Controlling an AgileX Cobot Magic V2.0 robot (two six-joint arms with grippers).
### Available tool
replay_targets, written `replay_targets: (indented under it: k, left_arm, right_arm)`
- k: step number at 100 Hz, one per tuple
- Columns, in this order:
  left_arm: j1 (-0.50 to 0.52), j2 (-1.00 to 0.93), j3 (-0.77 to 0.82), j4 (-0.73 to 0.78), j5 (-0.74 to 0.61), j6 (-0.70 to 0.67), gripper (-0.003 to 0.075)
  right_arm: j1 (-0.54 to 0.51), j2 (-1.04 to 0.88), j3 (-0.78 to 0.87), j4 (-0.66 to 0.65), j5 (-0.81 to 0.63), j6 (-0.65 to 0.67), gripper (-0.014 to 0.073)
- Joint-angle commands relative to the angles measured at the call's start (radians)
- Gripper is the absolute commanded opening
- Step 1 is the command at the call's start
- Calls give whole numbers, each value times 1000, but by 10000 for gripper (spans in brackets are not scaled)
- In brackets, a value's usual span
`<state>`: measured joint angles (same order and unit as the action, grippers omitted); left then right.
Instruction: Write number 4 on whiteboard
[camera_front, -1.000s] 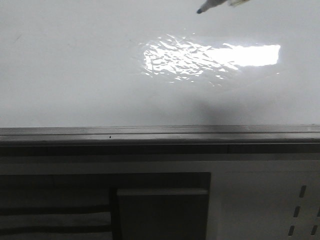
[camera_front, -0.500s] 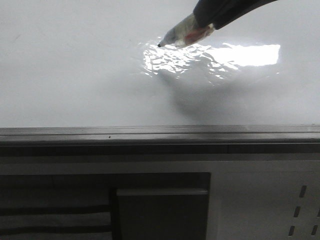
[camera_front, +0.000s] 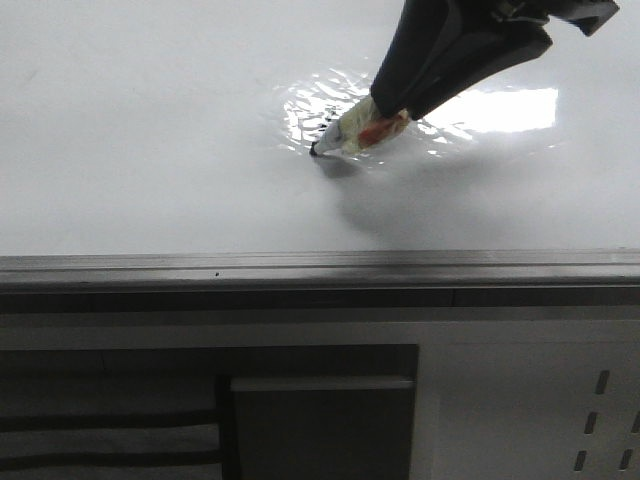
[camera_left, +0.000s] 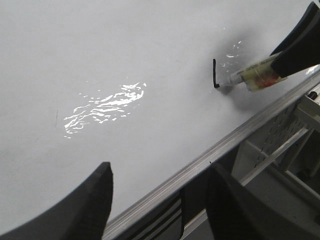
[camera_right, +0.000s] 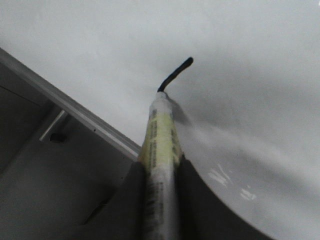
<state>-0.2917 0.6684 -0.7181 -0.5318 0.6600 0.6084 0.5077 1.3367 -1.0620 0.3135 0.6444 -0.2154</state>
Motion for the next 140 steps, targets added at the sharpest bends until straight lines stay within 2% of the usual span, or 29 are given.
replay_targets:
  k: [1,20,27,37,52,68,73,85,97,106,124,140]
  left_arm:
    - [5,1,-26,-37,-66,-7,384]
    - [5,1,-26,-37,-66,-7,384]
    - [5,1,-26,-37,-66,-7,384]
    - [5,1,-26,-37,-66,-7,384]
    - [5,1,-26,-40,-69,-7,384]
    - [5,1,-26,-40,-75,-7,384]
    - [5,1,-26,-40,-80,-7,384]
    - [5,1,-26,-40,-72,-7,384]
    - [5,12,-31,-40,-35,15,384]
    - [-2,48,-65,-44,37,66,384]
    - [-89,187,-165,-117,152,313,384]
    - [-230,350,-245,-119,157,451,384]
  right_arm:
    - [-43,-32,-31,-45,-10,-9,-66]
    - [-146,-126,-31,-64,99,-9,-66]
    - [-138,-154,-31,-26,103,-21,-66]
    - [-94,-172,-33,71,77,-113,-66]
    - [-62,-145,-46,48,9,-118,-66]
    - [-104,-78,-52,28,-21,-118,-66]
    - [-107,-48,-52,28,3,-118,-66]
    - [-86,8,-52,35,193,-128,-66]
    - [-54,-51,-66,35,133,-147,-66]
    - [-35,-101,-82,35,123,-252,-66]
    - [52,-153,-86,36,247,-660,-66]
    - [104,-160,-87,36,235,-733,-66]
